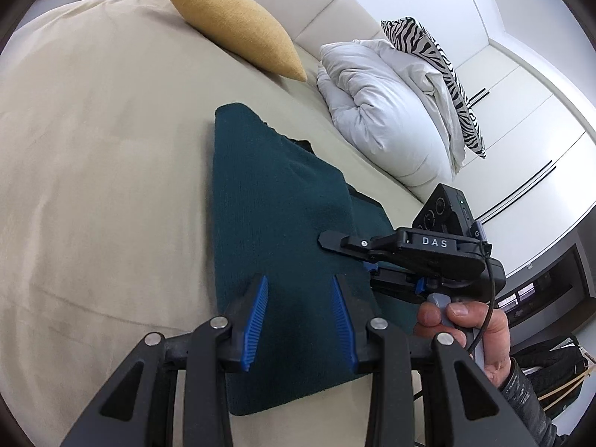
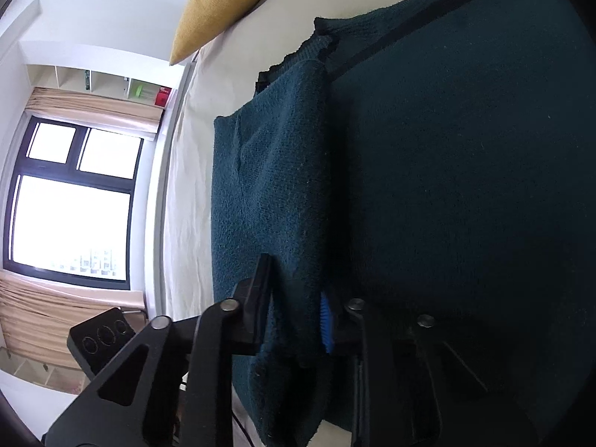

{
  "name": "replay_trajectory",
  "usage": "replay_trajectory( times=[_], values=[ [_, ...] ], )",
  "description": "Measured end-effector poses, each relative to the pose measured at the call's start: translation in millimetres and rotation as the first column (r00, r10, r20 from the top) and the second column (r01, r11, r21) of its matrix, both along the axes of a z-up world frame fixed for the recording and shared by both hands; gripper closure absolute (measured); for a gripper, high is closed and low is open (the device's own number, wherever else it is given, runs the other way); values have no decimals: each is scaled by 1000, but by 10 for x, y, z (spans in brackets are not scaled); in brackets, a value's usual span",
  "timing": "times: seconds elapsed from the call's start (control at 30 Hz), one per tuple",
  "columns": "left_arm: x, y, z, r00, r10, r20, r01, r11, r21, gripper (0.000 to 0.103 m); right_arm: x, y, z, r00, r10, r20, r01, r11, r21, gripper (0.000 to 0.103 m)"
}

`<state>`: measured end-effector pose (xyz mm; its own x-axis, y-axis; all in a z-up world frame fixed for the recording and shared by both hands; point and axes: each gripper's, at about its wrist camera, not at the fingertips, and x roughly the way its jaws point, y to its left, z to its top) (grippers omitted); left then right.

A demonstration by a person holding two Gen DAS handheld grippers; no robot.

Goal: Fold small clothes

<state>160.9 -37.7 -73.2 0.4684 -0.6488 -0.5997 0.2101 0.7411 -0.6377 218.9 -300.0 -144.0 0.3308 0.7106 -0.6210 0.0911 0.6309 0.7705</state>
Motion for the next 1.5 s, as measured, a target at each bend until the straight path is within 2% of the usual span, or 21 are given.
replay_trajectory(
  times=[0.2, 0.4, 0.57, 0.73, 1.17, 1.37, 1.5],
  values=[
    [-4, -44, 45, 1000, -8, 1, 8, 1000, -1, 63, -47, -28, 179, 998, 28, 58, -25, 998, -56, 90],
    [-37, -157, 110, 999, -38, -1, 38, 999, -1, 60, -126, -435, 396, 996, 4, 92, 6, 994, -107, 90],
    [-62, -308, 137, 997, -72, -1, 72, 997, 1, 59, -207, -981, 496, 995, -35, 94, 49, 987, -155, 90],
    [-84, -468, 148, 994, -108, -1, 108, 994, 16, 58, -313, -1326, 507, 994, -71, 86, 86, 978, -188, 90],
    [-50, -728, 182, 985, -173, 3, 173, 984, 34, 57, -425, -1631, 742, 990, -111, 84, 130, 955, -268, 90],
    [-36, -904, 208, 977, -211, 8, 210, 976, 60, 55, -459, -1852, 657, 988, -147, 54, 157, 946, -285, 90],
    [-14, -1048, 285, 972, -236, 14, 234, 968, 87, 55, -392, -1849, 415, 989, -148, 26, 149, 954, -261, 89]
  ],
)
